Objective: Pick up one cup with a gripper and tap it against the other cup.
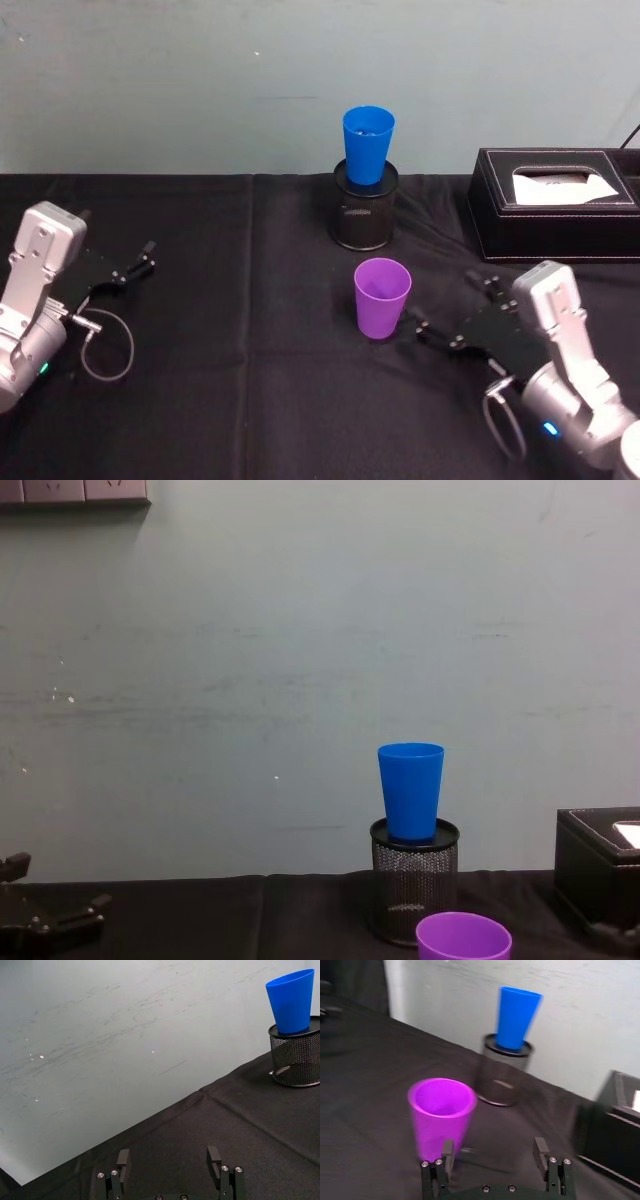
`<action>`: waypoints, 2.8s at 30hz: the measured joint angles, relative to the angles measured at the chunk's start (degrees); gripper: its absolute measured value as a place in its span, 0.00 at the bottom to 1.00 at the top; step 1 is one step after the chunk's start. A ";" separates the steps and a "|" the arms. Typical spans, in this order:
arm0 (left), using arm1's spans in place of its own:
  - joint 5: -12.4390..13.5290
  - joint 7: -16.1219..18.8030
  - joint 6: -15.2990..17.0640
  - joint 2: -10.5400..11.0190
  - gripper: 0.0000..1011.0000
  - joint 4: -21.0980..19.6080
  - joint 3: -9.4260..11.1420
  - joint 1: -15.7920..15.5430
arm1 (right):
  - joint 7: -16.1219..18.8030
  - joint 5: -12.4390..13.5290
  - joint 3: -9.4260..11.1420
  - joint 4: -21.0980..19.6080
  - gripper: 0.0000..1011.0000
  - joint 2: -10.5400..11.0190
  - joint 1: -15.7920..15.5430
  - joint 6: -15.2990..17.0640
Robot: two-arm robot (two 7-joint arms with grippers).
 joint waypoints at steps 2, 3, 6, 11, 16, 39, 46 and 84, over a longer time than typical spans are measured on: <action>0.00 0.00 0.00 0.00 0.99 0.00 0.00 0.00 | 1.05 0.55 -0.32 0.03 0.99 -0.81 0.00 -0.11; 0.00 0.00 0.00 0.00 0.99 0.00 0.00 0.00 | 1.48 0.83 -0.45 0.11 0.99 -1.22 0.02 -0.15; 0.00 0.00 0.00 0.00 0.99 0.00 0.01 0.00 | 5.33 3.07 -0.76 3.49 0.99 -6.76 1.98 0.00; 0.00 0.00 0.00 0.00 0.99 0.00 0.00 0.00 | 5.35 2.38 -0.75 8.37 0.99 -10.44 4.49 -2.61; 0.00 0.00 0.00 0.00 0.99 0.00 0.00 0.00 | 5.39 1.78 -0.37 10.98 0.99 -12.31 5.72 -3.72; 0.00 0.00 0.00 0.00 0.99 0.00 0.00 0.00 | 7.72 -0.07 1.92 12.32 0.74 -14.91 5.76 -2.80; 0.00 0.00 0.00 0.00 0.99 0.00 0.00 0.00 | 8.00 -0.56 3.58 7.70 0.72 -14.22 4.58 -0.30; 0.00 0.00 0.00 0.00 0.99 0.00 0.00 0.00 | 8.52 0.10 8.88 -5.20 0.72 -12.06 0.01 4.89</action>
